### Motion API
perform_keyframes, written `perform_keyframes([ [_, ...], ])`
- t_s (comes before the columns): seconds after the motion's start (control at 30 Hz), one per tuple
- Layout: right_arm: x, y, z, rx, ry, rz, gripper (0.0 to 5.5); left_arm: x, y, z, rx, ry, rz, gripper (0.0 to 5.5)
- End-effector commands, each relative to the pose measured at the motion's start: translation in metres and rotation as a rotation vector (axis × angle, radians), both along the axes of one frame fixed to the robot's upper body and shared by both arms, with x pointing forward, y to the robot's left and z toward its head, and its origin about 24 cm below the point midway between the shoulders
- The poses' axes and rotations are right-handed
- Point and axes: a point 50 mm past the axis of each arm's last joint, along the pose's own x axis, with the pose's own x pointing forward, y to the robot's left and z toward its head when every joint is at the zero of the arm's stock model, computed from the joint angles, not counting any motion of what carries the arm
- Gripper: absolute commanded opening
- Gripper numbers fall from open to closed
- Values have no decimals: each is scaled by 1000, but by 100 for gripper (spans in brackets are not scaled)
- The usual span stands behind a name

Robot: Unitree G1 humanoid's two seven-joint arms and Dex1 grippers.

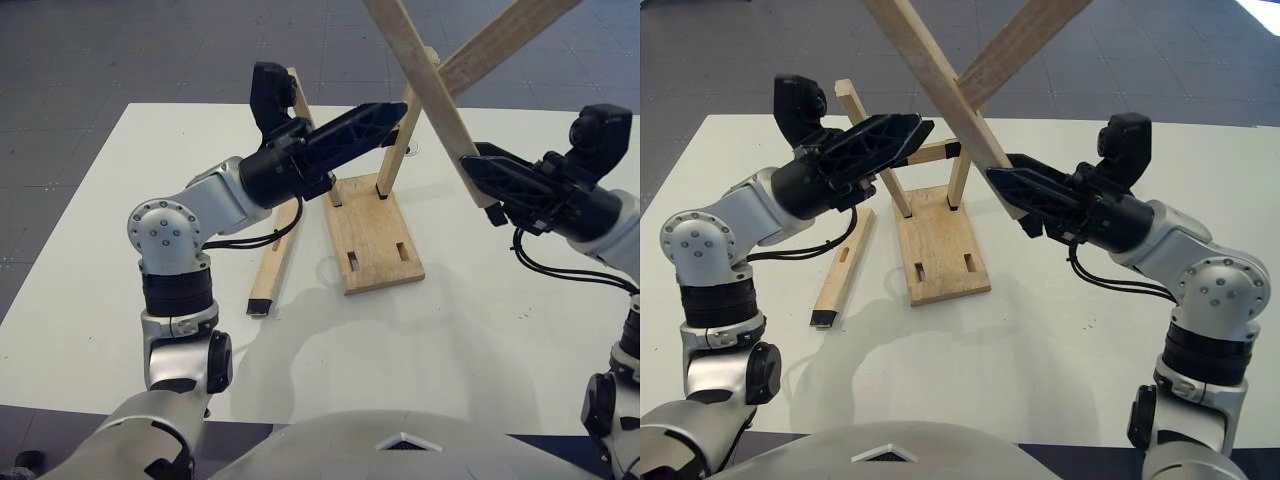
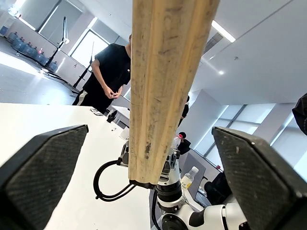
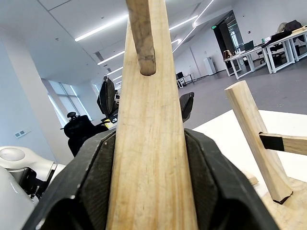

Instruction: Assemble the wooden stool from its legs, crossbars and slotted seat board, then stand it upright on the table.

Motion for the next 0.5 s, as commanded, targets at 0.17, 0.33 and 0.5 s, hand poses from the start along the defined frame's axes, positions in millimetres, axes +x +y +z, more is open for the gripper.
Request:
perform_keyframes([
  [0.17, 0, 15, 8, -19, -30, 88, 203, -2, -10, 8, 11, -32, -84, 498],
  [0.33, 0, 21, 9, -27, -28, 133, 203, -2, -9, 6, 27, -39, -118, 484],
  [0.5, -3, 22, 6, -33, -17, 156, 203, 0, -3, 3, 34, -55, -114, 403],
])
